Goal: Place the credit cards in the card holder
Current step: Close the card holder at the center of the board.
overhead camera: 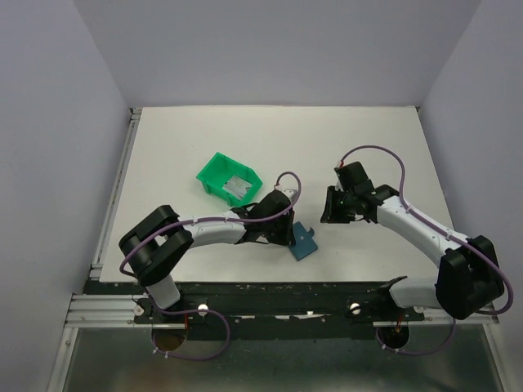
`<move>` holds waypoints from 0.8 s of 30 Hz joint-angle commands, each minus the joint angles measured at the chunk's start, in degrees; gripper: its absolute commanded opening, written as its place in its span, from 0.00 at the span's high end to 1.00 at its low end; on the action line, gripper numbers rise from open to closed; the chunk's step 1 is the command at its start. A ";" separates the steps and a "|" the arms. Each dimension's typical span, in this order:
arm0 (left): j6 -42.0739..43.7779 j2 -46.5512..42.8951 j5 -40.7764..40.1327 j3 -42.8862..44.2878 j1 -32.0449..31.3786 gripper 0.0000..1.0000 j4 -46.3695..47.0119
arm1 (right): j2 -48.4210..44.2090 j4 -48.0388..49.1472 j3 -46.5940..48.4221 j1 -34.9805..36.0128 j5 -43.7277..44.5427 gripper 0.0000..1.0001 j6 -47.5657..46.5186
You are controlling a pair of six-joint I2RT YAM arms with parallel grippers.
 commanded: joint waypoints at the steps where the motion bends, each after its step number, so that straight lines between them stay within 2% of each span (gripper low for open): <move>1: 0.25 -1.33 -0.50 2.12 -0.21 1.00 0.93 | 0.56 1.57 -1.09 -0.36 -2.19 0.67 0.25; 8: 0.95 1.04 -2.08 5.90 0.23 1.00 -1.80 | 1.18 2.01 -1.53 -0.62 -2.63 0.68 0.42; 17: -0.54 2.10 -3.05 2.22 0.41 1.00 -0.57 | 2.06 3.59 -2.06 -0.71 -4.38 0.68 0.42; 24: -1.68 3.50 -2.88 -0.42 0.50 1.00 0.93 | 3.20 8.07 -3.81 -0.71 -10.54 0.69 -0.37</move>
